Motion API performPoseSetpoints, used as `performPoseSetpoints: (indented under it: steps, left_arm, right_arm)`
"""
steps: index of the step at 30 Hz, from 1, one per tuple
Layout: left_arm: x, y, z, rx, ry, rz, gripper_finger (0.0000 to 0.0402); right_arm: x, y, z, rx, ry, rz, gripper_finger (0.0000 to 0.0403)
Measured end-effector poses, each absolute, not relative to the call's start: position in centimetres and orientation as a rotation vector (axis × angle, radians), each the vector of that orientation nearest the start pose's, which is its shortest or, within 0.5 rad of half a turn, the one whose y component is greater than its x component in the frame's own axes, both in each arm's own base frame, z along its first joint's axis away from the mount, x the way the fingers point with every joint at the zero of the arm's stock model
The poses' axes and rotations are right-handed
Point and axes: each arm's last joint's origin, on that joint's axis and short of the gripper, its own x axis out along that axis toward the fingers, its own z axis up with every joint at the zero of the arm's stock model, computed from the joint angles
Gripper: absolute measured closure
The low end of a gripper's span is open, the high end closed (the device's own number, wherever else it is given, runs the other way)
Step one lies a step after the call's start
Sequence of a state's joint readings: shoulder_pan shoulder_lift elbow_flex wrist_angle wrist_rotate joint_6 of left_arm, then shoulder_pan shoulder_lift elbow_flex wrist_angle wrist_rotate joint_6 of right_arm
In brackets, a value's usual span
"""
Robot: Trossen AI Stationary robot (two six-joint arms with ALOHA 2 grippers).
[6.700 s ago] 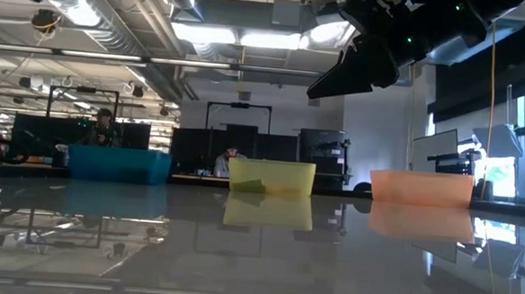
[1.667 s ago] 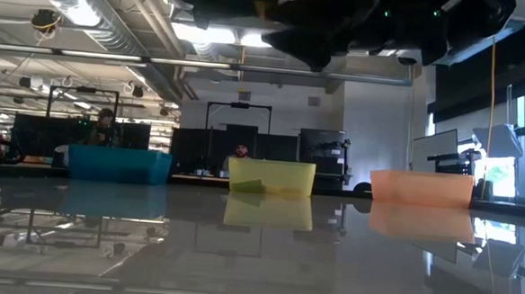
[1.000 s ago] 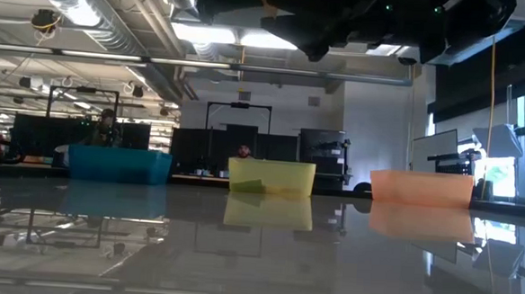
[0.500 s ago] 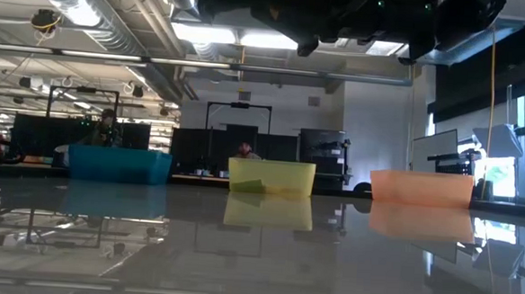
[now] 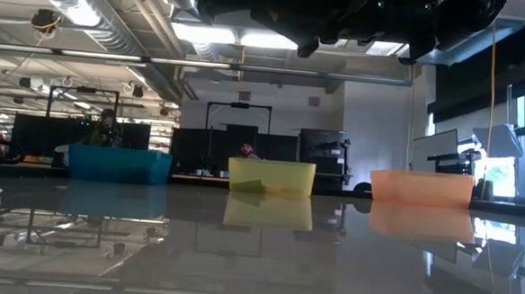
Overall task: Sort blocks by size
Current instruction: Put the yellow triangle block into the orange bin
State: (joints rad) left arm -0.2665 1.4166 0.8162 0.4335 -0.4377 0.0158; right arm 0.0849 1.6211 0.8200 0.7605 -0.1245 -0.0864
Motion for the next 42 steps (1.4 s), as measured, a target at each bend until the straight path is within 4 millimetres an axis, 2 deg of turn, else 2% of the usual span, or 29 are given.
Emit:
performPoseSetpoints:
  steps: [9,17,23,28,35,42]
  left_arm:
    - [30.05,-6.93,25.99,0.072,0.158,0.169,0.0273]
    - [30.05,-6.93,25.95,0.066,0.161,0.170,0.0272]
    - [30.05,-6.93,25.96,0.065,0.160,0.170,0.0245]
    - [30.05,-6.93,25.95,0.065,0.161,0.170,0.0224]
    - [29.98,-6.91,26.08,0.074,0.157,0.169,0.0220]
    - [29.98,-6.91,26.08,0.084,0.159,0.168,0.0219]
  right_arm:
    - [34.17,3.26,22.91,-0.084,0.032,0.211,0.0253]
    - [34.17,3.27,22.88,-0.082,0.034,0.211,0.0271]
    - [34.17,3.25,22.89,-0.083,0.034,0.210,0.0260]
    - [34.17,3.26,22.89,-0.084,0.034,0.210,0.0270]
    - [34.19,3.19,22.88,-0.084,0.035,0.184,0.0260]
    - [34.18,3.19,22.90,-0.084,0.035,0.184,0.0270]
